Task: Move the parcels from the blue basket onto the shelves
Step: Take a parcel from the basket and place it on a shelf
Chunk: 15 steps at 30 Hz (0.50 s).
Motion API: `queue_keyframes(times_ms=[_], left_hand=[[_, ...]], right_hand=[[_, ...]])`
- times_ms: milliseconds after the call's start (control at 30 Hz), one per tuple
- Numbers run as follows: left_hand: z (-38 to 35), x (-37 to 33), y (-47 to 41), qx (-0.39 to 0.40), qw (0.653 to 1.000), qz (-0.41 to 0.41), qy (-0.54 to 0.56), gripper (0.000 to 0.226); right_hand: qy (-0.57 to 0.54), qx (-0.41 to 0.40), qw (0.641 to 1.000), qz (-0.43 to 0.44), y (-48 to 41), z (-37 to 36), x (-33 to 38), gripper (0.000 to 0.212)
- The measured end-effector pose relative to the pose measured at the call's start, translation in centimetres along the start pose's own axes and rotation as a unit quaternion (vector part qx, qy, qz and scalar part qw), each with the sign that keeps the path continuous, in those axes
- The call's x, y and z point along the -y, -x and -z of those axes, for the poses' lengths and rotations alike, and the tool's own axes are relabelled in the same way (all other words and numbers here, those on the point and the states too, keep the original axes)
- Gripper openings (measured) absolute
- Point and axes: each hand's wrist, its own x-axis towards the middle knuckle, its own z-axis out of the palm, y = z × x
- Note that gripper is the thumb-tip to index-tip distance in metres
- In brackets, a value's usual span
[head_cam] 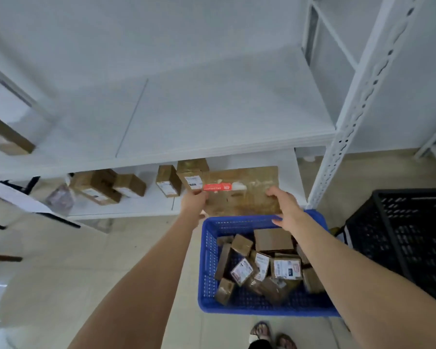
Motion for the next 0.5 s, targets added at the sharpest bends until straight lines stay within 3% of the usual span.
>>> queue_keyframes(times_ms=[67, 133, 200, 367, 500], left_hand=[[1.3, -1.0, 1.7, -0.001, 1.000, -0.001, 0.024, 0.036], [2.4, -2.1, 3.3, -0.012, 0.999, -0.006, 0.049, 0.061], [3.4, -2.9, 4.5, -0.026, 0.997, -0.021, 0.072, 0.078], [6.8, -4.3, 5.9, -0.076, 0.982, -0.041, 0.166, 0.083], [9.2, -4.7, 6.7, -0.080, 0.972, -0.067, 0.208, 0.064]], right_hand=[[0.071, 0.032, 0.996, 0.033, 1.4, -0.5, 0.9, 0.077], [0.115, 0.071, 0.987, 0.082, 3.0, -1.1, 2.0, 0.062], [0.112, 0.109, 0.983, 0.099, 4.1, -1.5, 2.6, 0.062], [-0.033, 0.208, 0.978, 0.008, 6.8, -2.5, 3.3, 0.057], [-0.102, 0.228, 0.968, -0.004, 8.3, -4.6, 3.4, 0.055]])
